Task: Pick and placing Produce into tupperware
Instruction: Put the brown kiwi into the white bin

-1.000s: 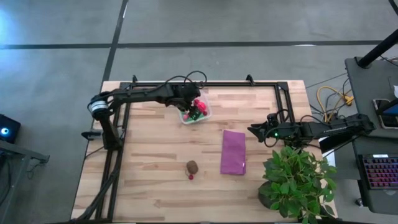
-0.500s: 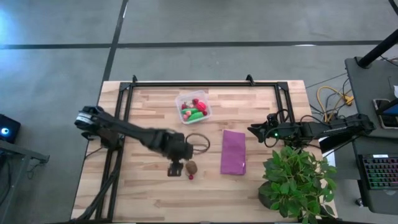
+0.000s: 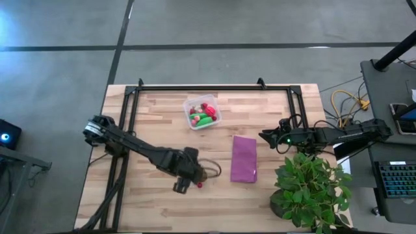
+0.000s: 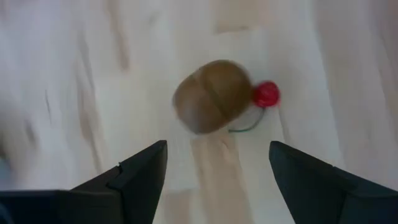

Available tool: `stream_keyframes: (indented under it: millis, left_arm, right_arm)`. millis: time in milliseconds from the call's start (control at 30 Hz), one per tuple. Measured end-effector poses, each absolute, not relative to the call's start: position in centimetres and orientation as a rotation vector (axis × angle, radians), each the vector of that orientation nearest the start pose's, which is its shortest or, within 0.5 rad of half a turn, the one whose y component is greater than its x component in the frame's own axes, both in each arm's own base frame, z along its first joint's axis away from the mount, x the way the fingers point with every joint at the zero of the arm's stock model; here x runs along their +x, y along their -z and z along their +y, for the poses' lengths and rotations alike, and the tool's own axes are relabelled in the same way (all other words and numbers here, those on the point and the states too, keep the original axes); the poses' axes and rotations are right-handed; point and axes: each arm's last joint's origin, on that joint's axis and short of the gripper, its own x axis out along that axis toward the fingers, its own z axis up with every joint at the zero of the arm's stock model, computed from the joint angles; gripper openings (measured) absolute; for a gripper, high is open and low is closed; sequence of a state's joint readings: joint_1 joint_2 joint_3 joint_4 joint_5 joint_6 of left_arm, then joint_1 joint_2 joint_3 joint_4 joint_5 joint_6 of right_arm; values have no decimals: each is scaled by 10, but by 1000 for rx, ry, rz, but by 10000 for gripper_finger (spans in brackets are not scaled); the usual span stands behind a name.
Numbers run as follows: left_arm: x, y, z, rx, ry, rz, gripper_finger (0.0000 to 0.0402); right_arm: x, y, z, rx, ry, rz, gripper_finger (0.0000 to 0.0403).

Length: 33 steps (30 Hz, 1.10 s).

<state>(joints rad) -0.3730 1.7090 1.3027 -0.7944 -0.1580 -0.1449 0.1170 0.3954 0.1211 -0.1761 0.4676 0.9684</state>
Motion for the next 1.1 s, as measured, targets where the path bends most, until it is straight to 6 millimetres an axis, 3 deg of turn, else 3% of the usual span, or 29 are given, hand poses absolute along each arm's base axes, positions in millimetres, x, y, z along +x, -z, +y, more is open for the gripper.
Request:
stream_keyframes:
  millis: [133, 433, 800, 1100]
  left_arm:
    - [321, -233, -123, 480, 232, 1136, 274]
    - [341, -220, -111, 705, 337, 1079, 275]
    - [342, -210, -114, 700, 495, 1087, 275]
    - [352, -195, -114, 709, 499, 1067, 274]
  right_arm:
    - [113, -156, 0, 813, 521, 229, 216]
    - [114, -156, 0, 828, 523, 225, 216]
    - [114, -156, 0, 839, 525, 222, 217]
    - [114, -156, 0, 847, 526, 220, 217]
